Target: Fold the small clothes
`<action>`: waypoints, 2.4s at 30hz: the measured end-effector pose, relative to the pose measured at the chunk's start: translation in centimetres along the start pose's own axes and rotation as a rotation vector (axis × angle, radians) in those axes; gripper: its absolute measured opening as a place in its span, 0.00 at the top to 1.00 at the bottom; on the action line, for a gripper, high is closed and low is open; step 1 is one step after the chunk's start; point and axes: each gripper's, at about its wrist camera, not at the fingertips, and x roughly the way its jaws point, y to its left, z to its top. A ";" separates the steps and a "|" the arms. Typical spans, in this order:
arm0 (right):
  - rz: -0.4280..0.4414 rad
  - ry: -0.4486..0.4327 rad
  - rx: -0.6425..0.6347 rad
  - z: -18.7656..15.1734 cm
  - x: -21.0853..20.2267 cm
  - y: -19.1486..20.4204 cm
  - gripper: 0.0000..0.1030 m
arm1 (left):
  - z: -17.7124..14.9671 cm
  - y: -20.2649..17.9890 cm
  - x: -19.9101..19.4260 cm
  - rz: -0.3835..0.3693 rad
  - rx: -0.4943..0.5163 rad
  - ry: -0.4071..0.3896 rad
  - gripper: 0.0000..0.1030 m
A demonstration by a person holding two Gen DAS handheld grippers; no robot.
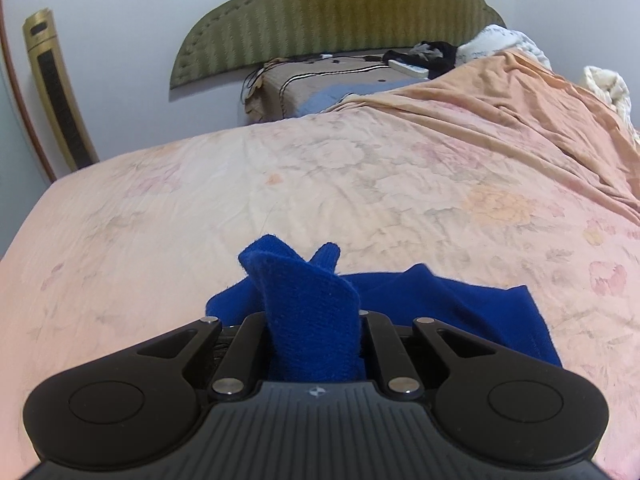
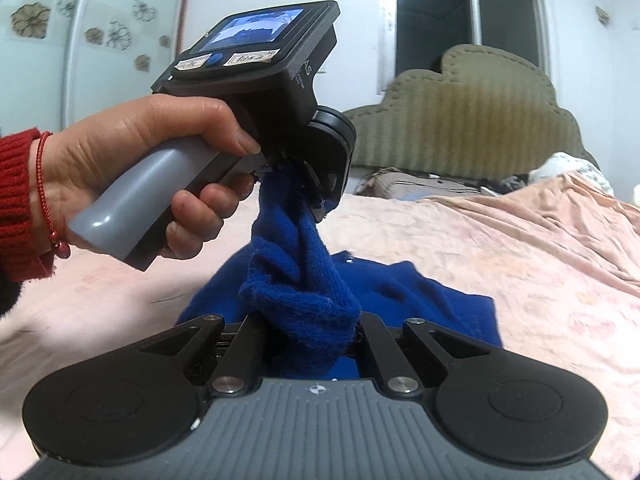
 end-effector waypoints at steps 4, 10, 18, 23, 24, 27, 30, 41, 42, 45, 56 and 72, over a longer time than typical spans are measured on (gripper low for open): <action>-0.017 0.005 0.051 -0.5 0.2 -1.6 0.94 | 0.4 -1.7 0.8 0.002 0.025 0.005 0.90; -0.038 0.019 0.109 -1.2 0.4 -3.4 0.94 | 0.5 -4.2 1.7 0.000 0.061 0.010 0.90; -0.052 0.037 0.186 -2.2 0.3 -5.8 0.94 | 0.5 -7.1 2.9 -0.007 0.111 0.027 0.90; -0.053 0.048 0.224 -2.9 0.3 -6.9 0.94 | 0.2 -8.9 3.5 -0.009 0.142 0.033 0.90; -0.053 0.049 0.228 -3.1 0.2 -7.1 0.94 | 0.1 -9.3 3.7 -0.007 0.149 0.032 0.90; -0.051 0.056 0.259 -3.5 0.3 -7.6 0.94 | -0.1 -10.3 4.2 -0.004 0.170 0.037 0.90; -0.031 0.074 0.312 -3.8 0.6 -8.4 0.94 | -0.2 -10.9 5.1 -0.006 0.169 0.058 0.89; 0.052 0.127 0.502 -5.1 1.8 -10.8 0.85 | 1.3 -10.1 5.5 -0.037 0.105 0.010 0.24; 0.057 0.130 0.514 -5.0 1.9 -11.0 0.82 | 1.7 -9.5 5.2 -0.039 0.069 -0.018 0.20; 0.069 0.130 0.550 -5.2 2.0 -11.3 0.79 | 2.6 -7.6 4.4 -0.058 -0.023 -0.057 0.20; 0.020 0.077 0.742 -6.7 1.2 -14.0 0.67 | 0.3 -1.7 2.1 0.073 -0.101 -0.038 0.20; -0.005 0.103 0.504 -1.3 3.6 -13.8 0.39 | -7.6 0.2 -2.4 0.142 -0.041 -0.031 0.19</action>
